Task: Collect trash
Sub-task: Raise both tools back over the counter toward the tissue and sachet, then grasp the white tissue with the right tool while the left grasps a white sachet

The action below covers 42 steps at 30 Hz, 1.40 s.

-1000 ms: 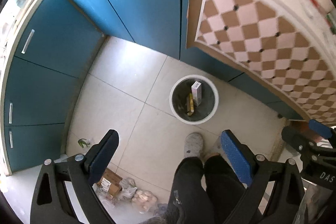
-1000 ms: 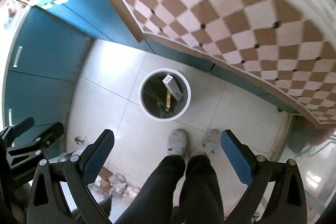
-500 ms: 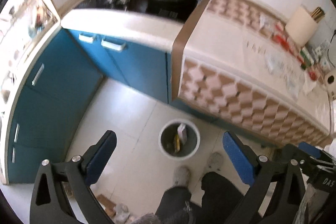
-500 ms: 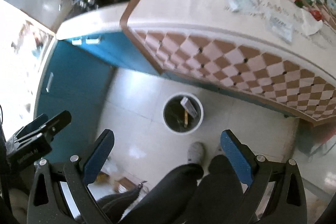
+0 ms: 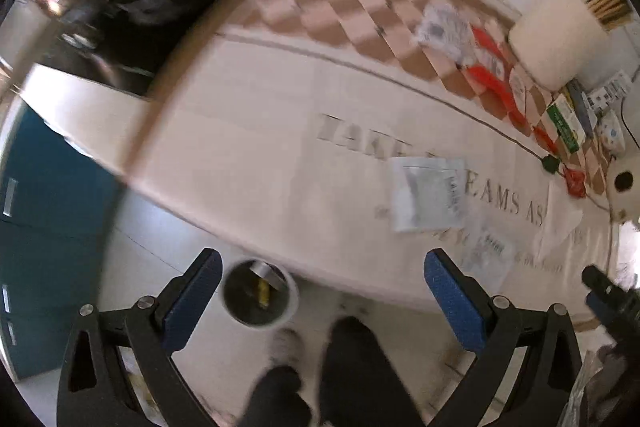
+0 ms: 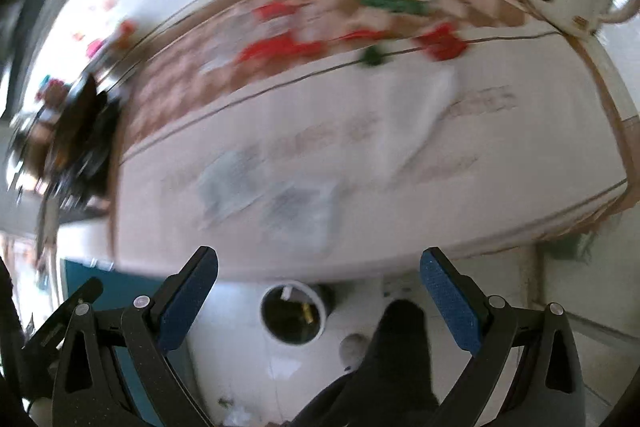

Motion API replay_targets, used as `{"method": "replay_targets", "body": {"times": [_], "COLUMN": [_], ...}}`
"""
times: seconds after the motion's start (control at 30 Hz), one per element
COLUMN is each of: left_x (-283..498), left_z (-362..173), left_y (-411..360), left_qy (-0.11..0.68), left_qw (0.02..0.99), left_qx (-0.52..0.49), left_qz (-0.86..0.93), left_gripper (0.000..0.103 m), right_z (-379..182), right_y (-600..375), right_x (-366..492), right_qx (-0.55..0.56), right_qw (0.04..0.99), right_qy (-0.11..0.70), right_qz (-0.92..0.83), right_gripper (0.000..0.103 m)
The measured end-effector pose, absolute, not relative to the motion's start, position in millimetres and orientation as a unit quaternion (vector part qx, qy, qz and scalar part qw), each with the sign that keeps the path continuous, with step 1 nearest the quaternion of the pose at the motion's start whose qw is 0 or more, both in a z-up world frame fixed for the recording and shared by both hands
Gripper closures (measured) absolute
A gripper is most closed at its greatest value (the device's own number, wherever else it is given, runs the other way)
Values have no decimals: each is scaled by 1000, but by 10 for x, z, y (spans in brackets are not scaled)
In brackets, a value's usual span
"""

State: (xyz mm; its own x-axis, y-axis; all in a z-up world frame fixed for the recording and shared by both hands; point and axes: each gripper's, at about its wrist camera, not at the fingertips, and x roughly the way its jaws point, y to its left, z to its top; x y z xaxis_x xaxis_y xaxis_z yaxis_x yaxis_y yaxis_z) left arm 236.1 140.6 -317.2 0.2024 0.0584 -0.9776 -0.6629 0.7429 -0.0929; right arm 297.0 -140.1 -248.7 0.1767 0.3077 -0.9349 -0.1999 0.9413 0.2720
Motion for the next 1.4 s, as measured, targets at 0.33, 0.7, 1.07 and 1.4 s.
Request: {"method": "replay_targets", "body": {"times": [0.33,0.7,1.07,1.4], "left_x": [3317,3449,3192,2744], "left_z": [-3906,-3776,-2976,-2431], "left_y": [1234,988,928,1063], "left_qy": [631,636,568,487], "left_qw": [677,697,758,810], "left_qx": [-304,-204,-147,-128], "left_qz": [223,262,286,301], "left_gripper": [31,101,102,102], "right_z": [-3236,-3520,-3262,-2450], "right_y": [-1611,-1200,-1225,-1067], "right_x": [4078,4381,4243,3758], "right_qx": [28,-70,-32,-2], "right_qw": [743,761,770,795], "right_qy": [657,630,610,560], "right_qz": [121,136,185,235], "right_gripper": [1,59,90,90]}}
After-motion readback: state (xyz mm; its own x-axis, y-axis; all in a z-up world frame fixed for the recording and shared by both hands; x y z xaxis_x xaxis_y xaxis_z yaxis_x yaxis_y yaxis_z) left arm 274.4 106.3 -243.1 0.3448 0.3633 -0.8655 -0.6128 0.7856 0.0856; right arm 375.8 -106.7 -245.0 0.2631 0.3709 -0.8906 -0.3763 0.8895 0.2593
